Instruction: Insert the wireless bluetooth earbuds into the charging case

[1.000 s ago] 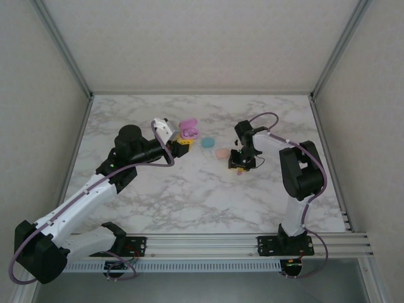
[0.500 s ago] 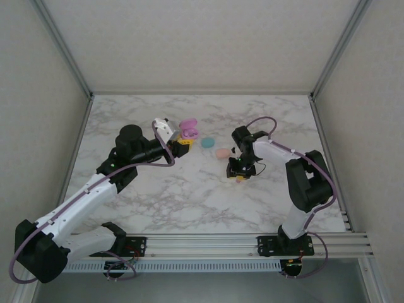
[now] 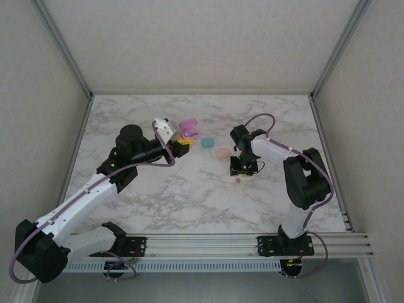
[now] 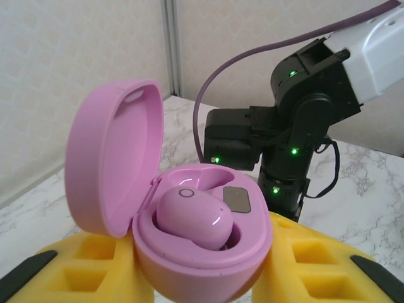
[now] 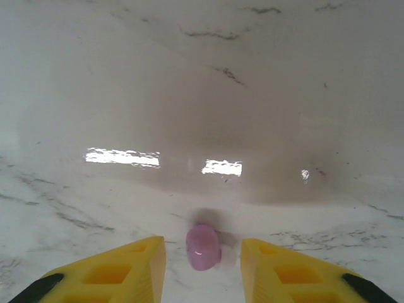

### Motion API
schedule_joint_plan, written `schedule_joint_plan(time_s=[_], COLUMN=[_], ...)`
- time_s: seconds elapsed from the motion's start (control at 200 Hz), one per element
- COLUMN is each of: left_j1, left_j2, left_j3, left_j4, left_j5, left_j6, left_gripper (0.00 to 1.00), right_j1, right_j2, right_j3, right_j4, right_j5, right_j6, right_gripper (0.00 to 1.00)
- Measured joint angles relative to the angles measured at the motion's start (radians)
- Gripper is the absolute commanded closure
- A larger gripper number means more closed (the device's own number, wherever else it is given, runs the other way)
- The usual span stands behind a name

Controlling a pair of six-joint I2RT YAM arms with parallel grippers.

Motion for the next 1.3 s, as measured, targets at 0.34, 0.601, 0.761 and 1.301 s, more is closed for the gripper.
schedule_joint_plan(time_s=[0.34, 0.601, 0.761, 1.301], left_j1=[0.000, 0.000, 0.000, 0.000], left_j2=[0.000, 0.000, 0.000, 0.000], left_j3=[0.000, 0.001, 0.001, 0.001], left_j4=[0.000, -0.002, -0.002, -0.002], left_j5=[0.000, 0.000, 0.000, 0.000], left_j6=[0.000, 0.000, 0.000, 0.000], left_gripper=[0.63, 0.63, 0.63, 0.63], right_j1=[0.016, 0.023, 0.024, 0.025], right_j2=[0.065, 0.108, 0.111, 0.087], right_j3=[0.047, 0.059, 0.060, 0.061], right_j4=[-0.036, -0.059, -0.066, -0.069], right_j5=[0.003, 0.019, 0.031, 0.027], right_j6=[-0.047, -0.072, -0.079, -0.066], right_gripper=[0.68, 0.70, 0.73, 0.82])
